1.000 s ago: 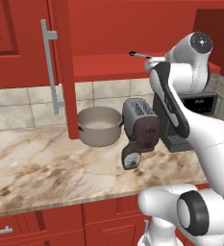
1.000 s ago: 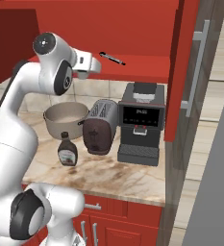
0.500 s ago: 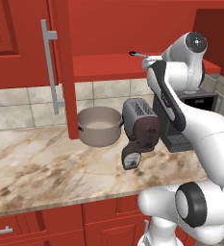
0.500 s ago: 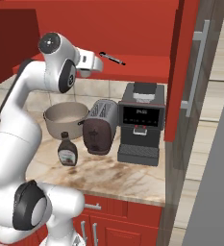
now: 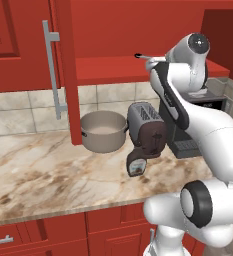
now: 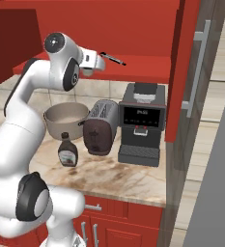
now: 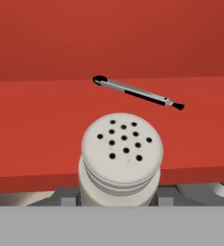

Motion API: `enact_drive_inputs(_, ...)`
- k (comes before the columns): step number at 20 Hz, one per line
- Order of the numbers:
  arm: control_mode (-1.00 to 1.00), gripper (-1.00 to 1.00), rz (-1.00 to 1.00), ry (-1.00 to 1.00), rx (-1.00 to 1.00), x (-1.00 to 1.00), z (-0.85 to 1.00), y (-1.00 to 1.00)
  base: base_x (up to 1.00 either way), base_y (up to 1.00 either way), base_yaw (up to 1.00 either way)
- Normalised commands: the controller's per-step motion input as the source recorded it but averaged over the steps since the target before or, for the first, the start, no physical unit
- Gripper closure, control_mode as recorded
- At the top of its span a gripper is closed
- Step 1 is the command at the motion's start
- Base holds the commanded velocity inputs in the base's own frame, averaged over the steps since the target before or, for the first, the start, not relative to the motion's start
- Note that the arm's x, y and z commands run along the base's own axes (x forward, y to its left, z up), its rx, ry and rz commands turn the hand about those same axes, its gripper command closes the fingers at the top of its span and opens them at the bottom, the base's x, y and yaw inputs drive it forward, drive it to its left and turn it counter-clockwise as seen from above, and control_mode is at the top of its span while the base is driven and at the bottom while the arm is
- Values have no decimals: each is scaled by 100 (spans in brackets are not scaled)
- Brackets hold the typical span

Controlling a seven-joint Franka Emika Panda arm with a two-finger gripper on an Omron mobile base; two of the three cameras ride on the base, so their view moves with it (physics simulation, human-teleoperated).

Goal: Pick the shaker and syrup bottle from the counter and place them in the cabinet.

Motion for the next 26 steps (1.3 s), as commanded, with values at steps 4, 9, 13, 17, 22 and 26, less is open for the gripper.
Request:
enact_drive_inputs(4,-100,100,0,0,0,24,-3,0,0,0,0)
enact_drive_inputs(9,-100,100,0,0,0,23,-3,0,0,0,0)
enact_drive_inputs(13,-100,100,0,0,0,23,-2,0,0,0,0)
enact_drive_inputs(17,-100,100,0,0,0,23,-2,0,0,0,0)
enact_drive_inputs(22,-100,100,0,0,0,17,-3,0,0,0,0)
enact_drive_inputs(26,-100,100,0,-1,0,14,-3,0,0,0,0)
